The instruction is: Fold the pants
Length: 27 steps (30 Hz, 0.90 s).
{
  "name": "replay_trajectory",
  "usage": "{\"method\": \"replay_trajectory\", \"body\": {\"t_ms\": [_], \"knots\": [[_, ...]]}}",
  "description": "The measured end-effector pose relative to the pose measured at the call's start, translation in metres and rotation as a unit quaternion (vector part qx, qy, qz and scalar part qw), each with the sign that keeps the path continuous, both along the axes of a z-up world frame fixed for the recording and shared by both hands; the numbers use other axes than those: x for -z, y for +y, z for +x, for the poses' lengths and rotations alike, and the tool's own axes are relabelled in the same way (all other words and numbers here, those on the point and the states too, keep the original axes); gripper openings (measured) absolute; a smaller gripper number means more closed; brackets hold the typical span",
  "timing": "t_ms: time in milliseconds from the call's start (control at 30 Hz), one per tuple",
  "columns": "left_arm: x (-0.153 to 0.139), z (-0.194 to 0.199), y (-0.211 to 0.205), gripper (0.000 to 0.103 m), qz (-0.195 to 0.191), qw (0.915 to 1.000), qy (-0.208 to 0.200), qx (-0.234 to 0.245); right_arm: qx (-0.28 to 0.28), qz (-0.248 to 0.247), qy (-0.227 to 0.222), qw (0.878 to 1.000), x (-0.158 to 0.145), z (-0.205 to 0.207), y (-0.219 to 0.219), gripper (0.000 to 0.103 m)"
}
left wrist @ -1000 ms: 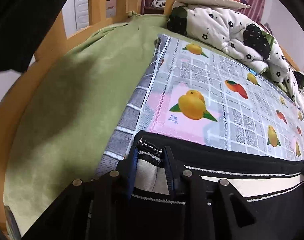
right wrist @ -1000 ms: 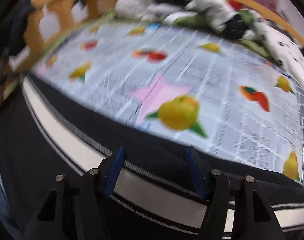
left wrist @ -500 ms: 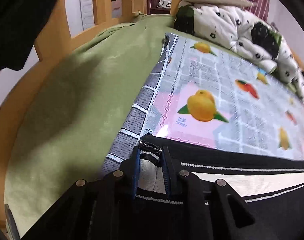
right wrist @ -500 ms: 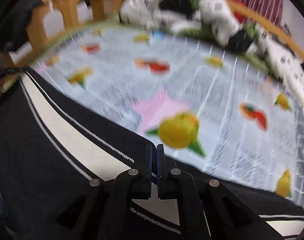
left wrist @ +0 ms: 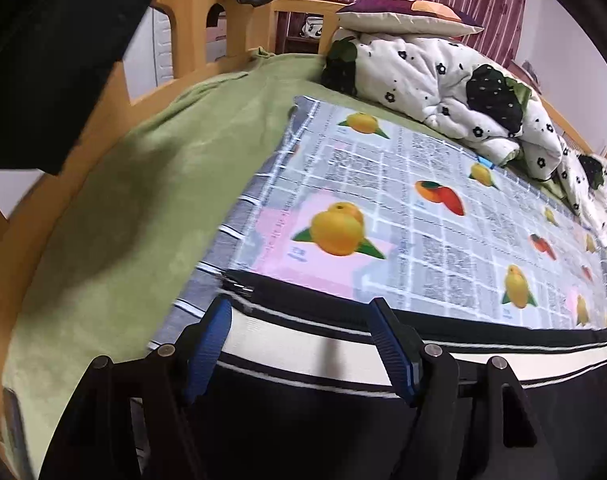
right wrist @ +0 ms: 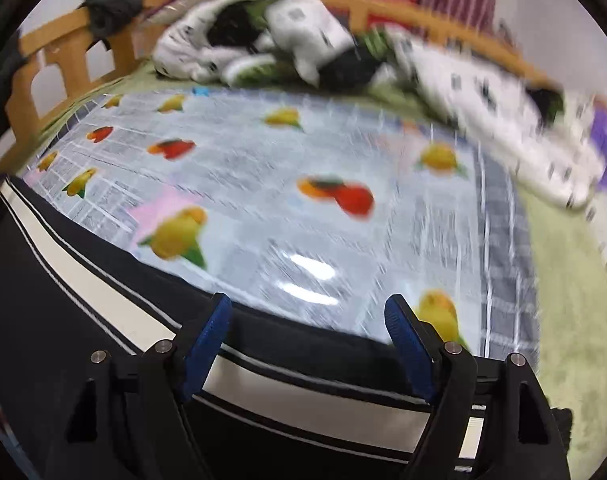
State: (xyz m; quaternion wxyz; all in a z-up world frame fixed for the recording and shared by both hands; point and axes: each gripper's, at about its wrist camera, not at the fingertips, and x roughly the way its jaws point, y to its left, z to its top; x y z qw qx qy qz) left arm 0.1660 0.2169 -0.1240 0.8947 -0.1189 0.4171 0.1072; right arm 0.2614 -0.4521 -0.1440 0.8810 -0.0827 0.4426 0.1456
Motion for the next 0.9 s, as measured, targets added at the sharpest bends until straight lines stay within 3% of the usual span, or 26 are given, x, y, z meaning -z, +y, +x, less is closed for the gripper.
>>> {"method": "replay_trajectory", "body": {"t_ms": [133,200,233,300,333,367,467,633,733,800,867,900], "knots": [[0.005,0.004,-0.017,0.069,-0.016,0.9998,0.003,0.006,-0.022,-0.006,0.054,0.998,0.029,0.013,-0.013,0.078],[0.005,0.004,-0.027,0.069,0.001,0.9999,0.010,0.011,-0.053,-0.049,0.046,0.996,0.045,0.008,-0.003,0.070],[0.005,0.003,-0.032,0.069,0.015,0.9997,0.013,0.016,-0.071,-0.063,0.030,0.995,0.044,0.003,0.002,0.051],[0.002,-0.001,-0.039,0.069,0.034,0.9991,0.010,0.025,-0.073,-0.081,0.016,0.994,0.038,0.000,0.000,0.032],[0.001,-0.005,-0.042,0.069,0.044,0.9986,0.009,0.029,-0.076,-0.073,0.008,0.994,0.033,-0.003,-0.004,0.004],[0.000,-0.007,-0.045,0.069,0.049,0.9982,0.007,0.033,-0.080,-0.051,0.004,0.995,0.025,-0.006,-0.009,0.005],[-0.002,-0.010,-0.050,0.069,0.037,0.9984,0.006,0.043,-0.075,-0.061,-0.037,0.995,0.010,-0.016,-0.003,0.005],[-0.010,-0.005,-0.059,0.069,0.022,0.9986,-0.001,0.049,-0.065,-0.050,-0.034,0.996,0.011,-0.008,-0.005,0.004],[-0.011,-0.001,-0.060,0.069,0.001,0.9990,-0.003,0.045,-0.042,-0.046,-0.065,0.996,0.000,-0.005,-0.010,0.000],[-0.005,0.002,-0.062,0.069,-0.012,0.9988,0.008,0.046,-0.032,-0.026,-0.042,0.998,0.004,0.005,-0.015,0.000],[-0.002,0.002,-0.066,0.069,-0.015,0.9985,0.008,0.051,-0.022,-0.067,-0.018,0.997,0.023,0.011,-0.012,0.000],[-0.003,0.000,-0.068,0.069,-0.011,0.9984,0.003,0.055,-0.016,-0.065,-0.009,0.998,0.027,0.011,-0.015,0.000]]}}
